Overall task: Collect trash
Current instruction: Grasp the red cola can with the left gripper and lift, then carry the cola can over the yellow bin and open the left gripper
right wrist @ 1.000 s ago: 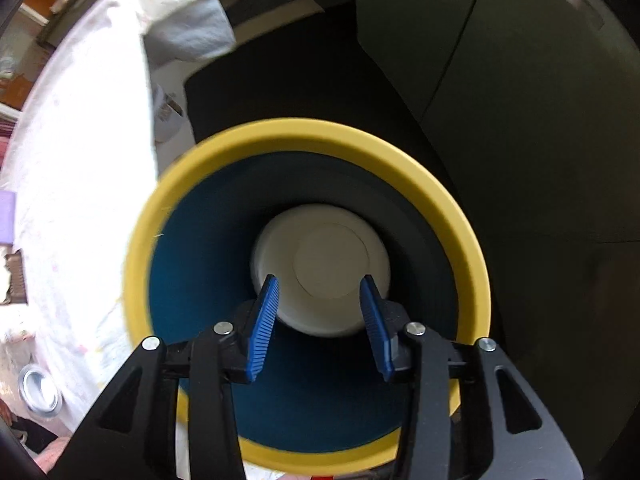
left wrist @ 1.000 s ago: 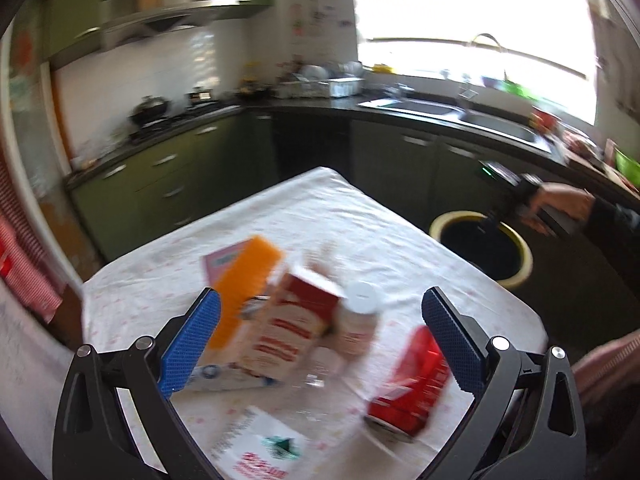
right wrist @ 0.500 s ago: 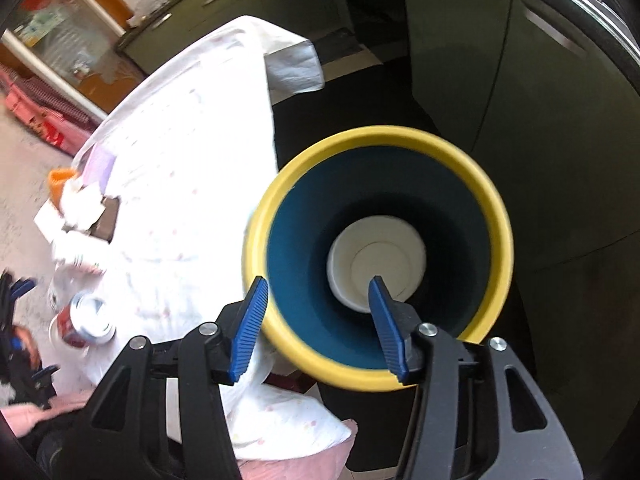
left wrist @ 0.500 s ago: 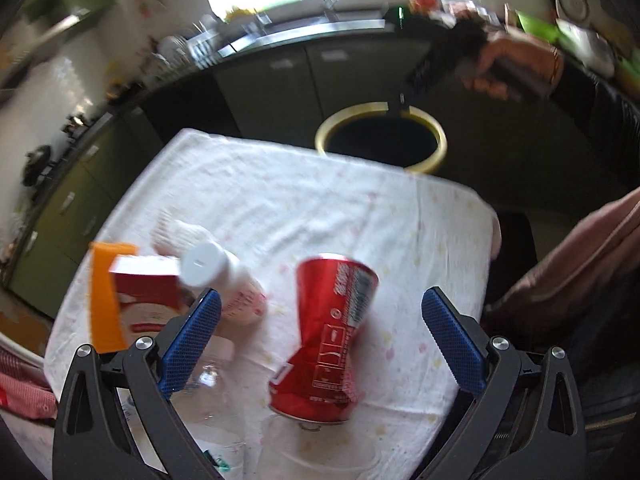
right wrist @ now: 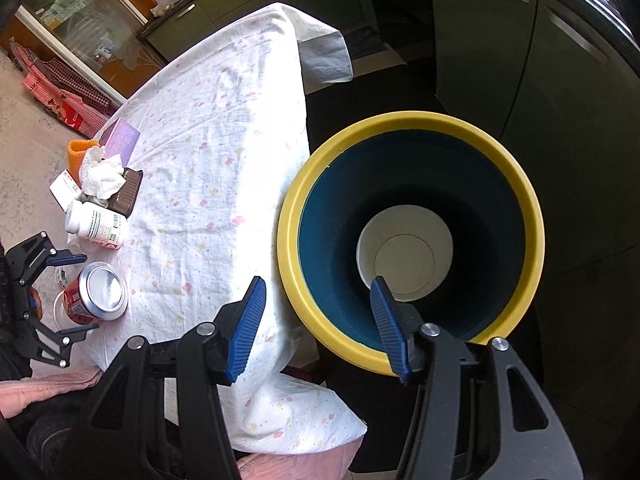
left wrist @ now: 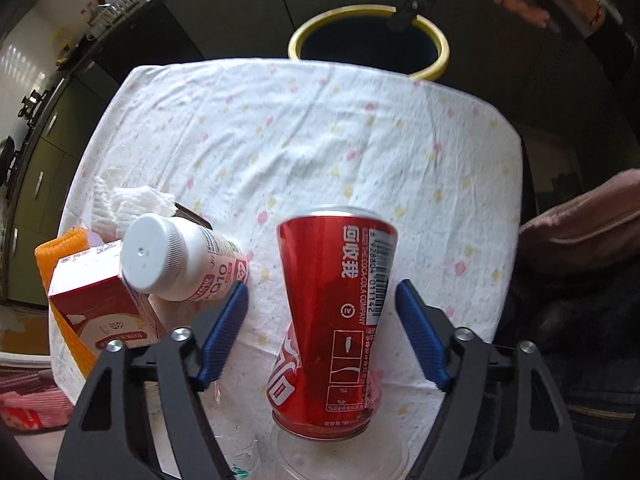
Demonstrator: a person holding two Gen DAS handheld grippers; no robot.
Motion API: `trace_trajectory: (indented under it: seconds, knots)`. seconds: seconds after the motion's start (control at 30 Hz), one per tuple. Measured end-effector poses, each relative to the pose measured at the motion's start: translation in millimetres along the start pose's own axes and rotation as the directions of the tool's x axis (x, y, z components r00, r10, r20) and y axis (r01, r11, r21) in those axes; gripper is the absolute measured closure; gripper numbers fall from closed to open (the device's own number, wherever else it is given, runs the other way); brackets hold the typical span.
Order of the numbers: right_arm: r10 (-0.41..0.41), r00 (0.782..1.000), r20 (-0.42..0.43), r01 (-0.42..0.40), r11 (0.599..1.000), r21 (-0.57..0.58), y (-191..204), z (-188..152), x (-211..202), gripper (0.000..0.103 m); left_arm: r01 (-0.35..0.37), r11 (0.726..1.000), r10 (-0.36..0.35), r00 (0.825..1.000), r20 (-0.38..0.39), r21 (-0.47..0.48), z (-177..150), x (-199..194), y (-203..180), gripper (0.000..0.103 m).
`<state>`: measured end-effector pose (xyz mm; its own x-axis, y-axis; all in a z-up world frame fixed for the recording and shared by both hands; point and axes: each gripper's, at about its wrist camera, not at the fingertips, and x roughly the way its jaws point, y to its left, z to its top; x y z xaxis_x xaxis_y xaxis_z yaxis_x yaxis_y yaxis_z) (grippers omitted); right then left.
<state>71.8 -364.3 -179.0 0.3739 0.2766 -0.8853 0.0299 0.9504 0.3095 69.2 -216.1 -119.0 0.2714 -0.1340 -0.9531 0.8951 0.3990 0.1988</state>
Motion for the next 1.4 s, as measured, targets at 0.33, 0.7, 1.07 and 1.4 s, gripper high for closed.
trace_trajectory:
  seconds: [0.33,0.7,1.07,1.4]
  knots:
    - [0.014,1.000,0.008,-0.014,1.000,-0.003,-3,-2,0,0.051,0.010,1.000,-0.008,0.995,-0.103,0.021,0,11,-2,0.058]
    - [0.044,0.998,0.045,-0.045,0.999,0.009,-6,-8,-7,0.051,0.017,1.000,-0.017,0.999,-0.045,0.017,14,-15,5,0.060]
    - [0.047,0.991,0.123,-0.051,0.998,0.027,-13,-28,-32,0.051,0.007,1.000,-0.007,0.996,0.087,0.000,51,-64,13,0.061]
    - [-0.009,0.980,0.199,-0.011,0.995,0.102,-48,-58,-60,0.051,0.051,0.993,-0.066,0.987,0.147,0.105,165,-53,-11,0.061]
